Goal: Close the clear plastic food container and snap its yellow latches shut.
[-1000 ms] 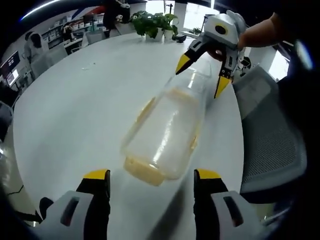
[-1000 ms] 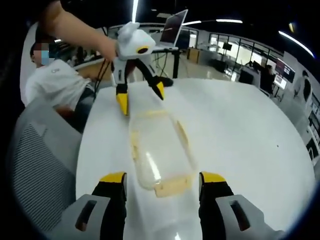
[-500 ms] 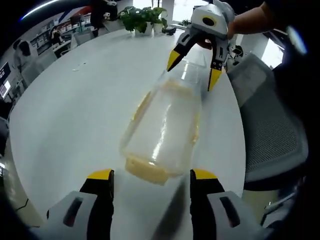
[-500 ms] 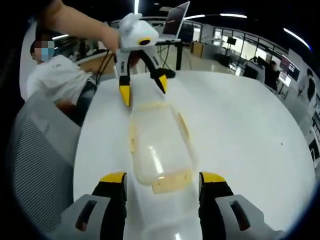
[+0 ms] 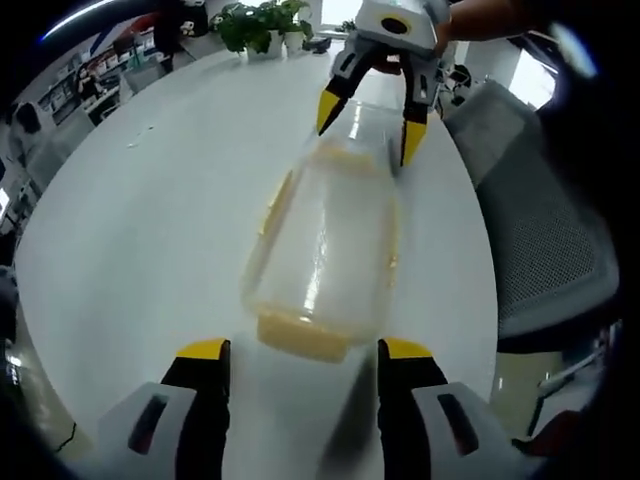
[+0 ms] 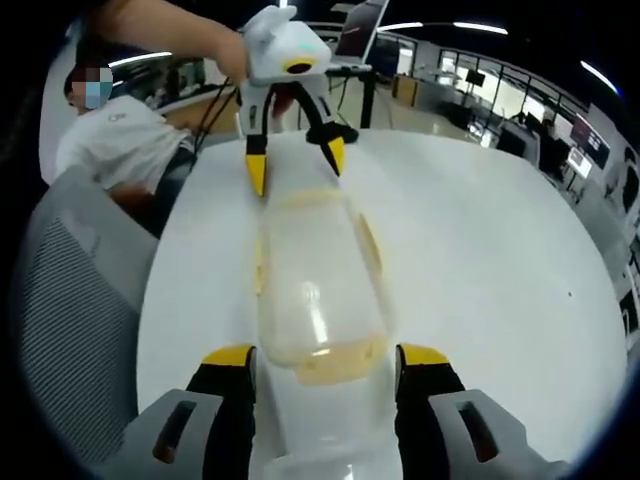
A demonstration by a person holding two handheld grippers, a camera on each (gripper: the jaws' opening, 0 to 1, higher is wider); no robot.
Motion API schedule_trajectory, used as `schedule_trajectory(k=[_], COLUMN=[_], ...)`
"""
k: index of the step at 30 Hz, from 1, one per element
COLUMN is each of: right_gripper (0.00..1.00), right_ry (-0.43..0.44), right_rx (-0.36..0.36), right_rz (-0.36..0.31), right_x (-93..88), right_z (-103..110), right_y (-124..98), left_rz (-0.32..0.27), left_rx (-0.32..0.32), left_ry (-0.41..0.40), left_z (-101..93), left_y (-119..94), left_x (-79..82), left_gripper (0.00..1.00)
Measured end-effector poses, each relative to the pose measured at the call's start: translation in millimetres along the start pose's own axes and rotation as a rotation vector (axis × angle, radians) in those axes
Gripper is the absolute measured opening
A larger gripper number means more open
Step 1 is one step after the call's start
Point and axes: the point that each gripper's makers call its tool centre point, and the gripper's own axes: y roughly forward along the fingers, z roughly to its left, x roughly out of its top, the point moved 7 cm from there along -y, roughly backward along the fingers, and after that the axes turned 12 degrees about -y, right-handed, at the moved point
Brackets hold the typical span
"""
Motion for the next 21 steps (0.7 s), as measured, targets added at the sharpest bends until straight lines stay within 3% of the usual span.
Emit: schedule_trajectory(k=[8, 21], right_gripper=[0.53, 0.52], right_ry=[-0.057, -0.1], right_rx=[0.027, 0.066], right_rz=[0.064, 0.119], right_x=[-6.1, -6.9], right_z=[-2.3, -3.7], right_y=[2.1, 13.9], left_rz=[0.058, 0.091], left_rx=[-0.013, -0.035], left_ry=[0.091, 0.134], left_z=[-3.0, 0.3], left_y=[9.4, 14.4], left_x=[5.7, 6.7], left_gripper=[0.57, 0.56])
